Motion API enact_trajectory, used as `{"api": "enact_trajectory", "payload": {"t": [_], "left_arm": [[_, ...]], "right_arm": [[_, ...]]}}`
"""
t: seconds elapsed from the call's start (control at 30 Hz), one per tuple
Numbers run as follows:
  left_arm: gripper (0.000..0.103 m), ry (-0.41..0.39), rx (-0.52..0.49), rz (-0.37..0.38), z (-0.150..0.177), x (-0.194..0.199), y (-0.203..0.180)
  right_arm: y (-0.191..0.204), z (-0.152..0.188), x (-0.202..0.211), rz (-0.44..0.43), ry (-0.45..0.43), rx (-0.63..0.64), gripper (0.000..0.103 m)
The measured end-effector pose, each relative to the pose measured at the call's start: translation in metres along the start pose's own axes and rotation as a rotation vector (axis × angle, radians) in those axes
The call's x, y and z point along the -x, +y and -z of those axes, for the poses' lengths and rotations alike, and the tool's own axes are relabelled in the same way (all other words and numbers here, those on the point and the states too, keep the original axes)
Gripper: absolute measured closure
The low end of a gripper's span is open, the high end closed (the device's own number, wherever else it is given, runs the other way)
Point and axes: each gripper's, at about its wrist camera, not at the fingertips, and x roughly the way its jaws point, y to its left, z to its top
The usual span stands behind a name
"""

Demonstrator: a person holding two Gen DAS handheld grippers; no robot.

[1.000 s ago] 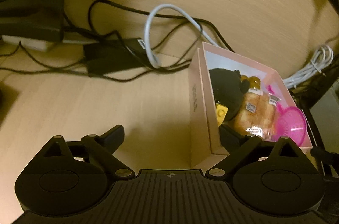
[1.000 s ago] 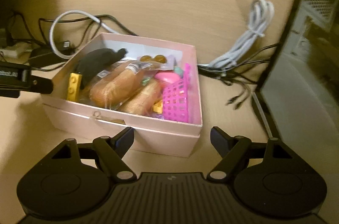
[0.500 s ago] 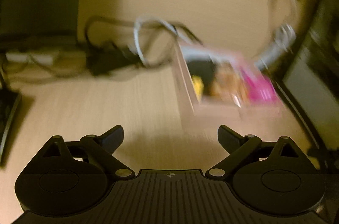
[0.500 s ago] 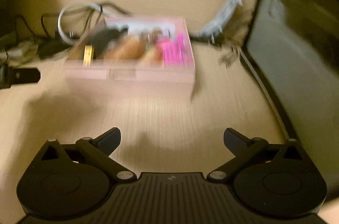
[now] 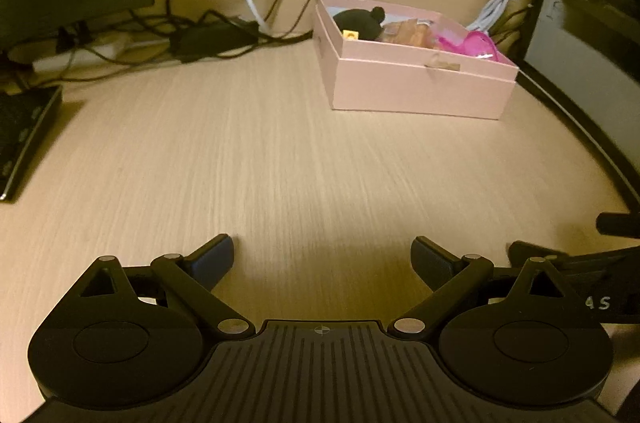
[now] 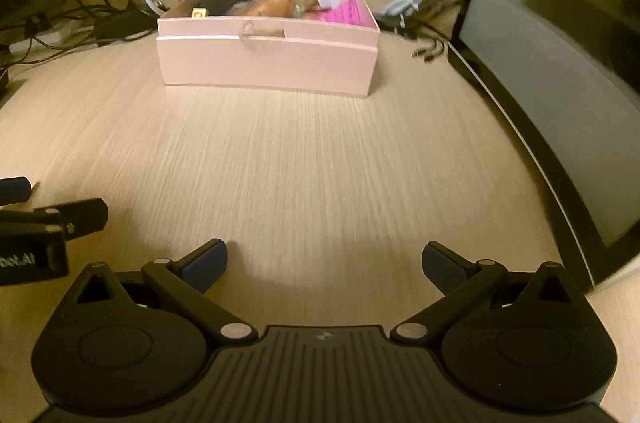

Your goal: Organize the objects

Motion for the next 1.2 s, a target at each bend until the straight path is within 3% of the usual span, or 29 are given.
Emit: {"api": "enact_trajectory", "payload": {"t": [0.1, 0.43, 0.57, 1.2], "left_arm": [[0.004, -0.027, -0.006, -0.048, 0.002, -0.004, -0.008], [0.004, -0.085, 0.016, -0.135, 0.0, -0.017, -0.019], [0.003, -0.084, 0.035, -0.157, -0.003, -0.021, -0.022], [0.003, -0.082, 0.031, -0.153, -0.007, -0.027, -0.026]], "right_arm": [[-0.018, -0.003, -0.008, -0.092, 0.019, -0.068, 0.0], [-0.03, -0.007, -0.028, -0.129, -0.125, -0.036, 0.0], [-0.032, -0.01, -0.033, -0.13, -0.143, -0.037, 0.0], [-0.033, -0.018, -0.041, -0.149, -0.144, -0.024, 0.0]]}}
